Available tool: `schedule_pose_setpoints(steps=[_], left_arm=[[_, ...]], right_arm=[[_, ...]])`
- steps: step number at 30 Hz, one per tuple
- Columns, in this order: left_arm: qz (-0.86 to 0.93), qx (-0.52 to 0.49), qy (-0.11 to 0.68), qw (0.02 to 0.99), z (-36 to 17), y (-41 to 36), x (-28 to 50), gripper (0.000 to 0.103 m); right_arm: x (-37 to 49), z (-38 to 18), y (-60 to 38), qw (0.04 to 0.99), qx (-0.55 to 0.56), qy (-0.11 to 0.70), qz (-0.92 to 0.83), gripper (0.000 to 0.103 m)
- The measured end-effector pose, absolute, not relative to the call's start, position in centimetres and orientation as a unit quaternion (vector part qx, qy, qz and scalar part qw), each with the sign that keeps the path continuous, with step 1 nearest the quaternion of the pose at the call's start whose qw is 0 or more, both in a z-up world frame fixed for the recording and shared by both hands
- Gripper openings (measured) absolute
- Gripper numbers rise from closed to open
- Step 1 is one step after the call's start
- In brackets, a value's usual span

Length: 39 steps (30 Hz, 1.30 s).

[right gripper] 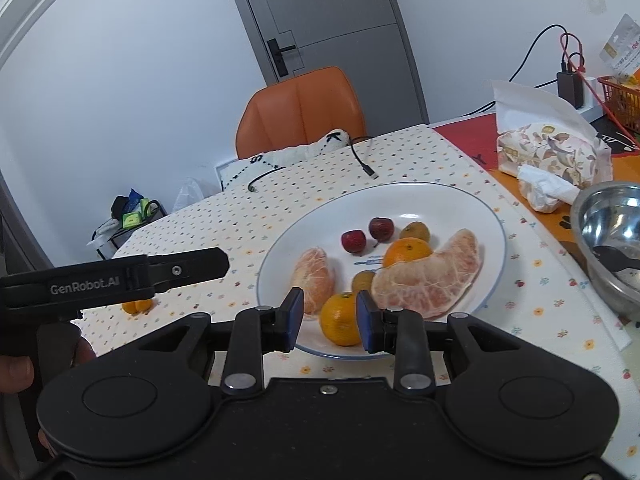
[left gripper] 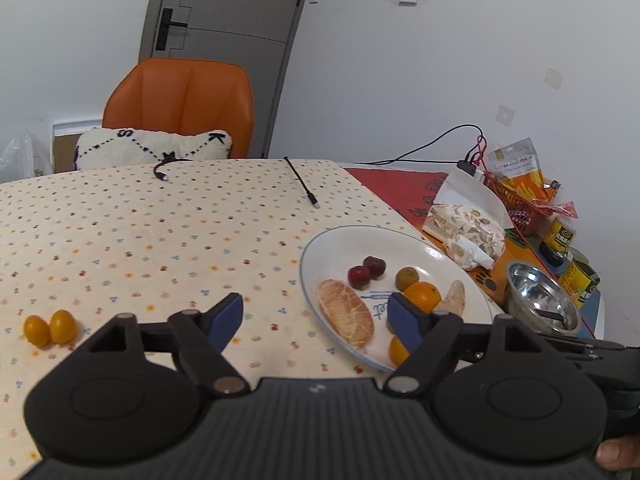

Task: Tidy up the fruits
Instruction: 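Open the left tool releasing the orange while the right tool releases the kiwi onto the plate, then move both open tools back over the two small kumquats on the cloth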

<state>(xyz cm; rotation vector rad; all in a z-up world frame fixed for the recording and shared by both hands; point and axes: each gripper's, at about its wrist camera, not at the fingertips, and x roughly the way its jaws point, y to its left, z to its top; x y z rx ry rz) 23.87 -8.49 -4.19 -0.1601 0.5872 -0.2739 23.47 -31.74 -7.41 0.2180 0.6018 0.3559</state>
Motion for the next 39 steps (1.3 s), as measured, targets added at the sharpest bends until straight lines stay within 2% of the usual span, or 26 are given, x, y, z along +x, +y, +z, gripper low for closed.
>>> schedule_pose_setpoints(steps=[9, 39], left_arm=[[-0.104, -0.095, 0.282, 0.949, -3.9, -5.0, 22.9, 0.08], [-0.02, -0.119, 0.256, 0.959, -3.5, 4.7, 19.5, 0.08]], right_arm=[[23.5, -7.0, -29.6, 0.932, 0.103, 0.286, 0.2, 0.041], [24.6, -6.7, -21.3, 0.915, 0.072, 0.293, 0.268, 0.041]])
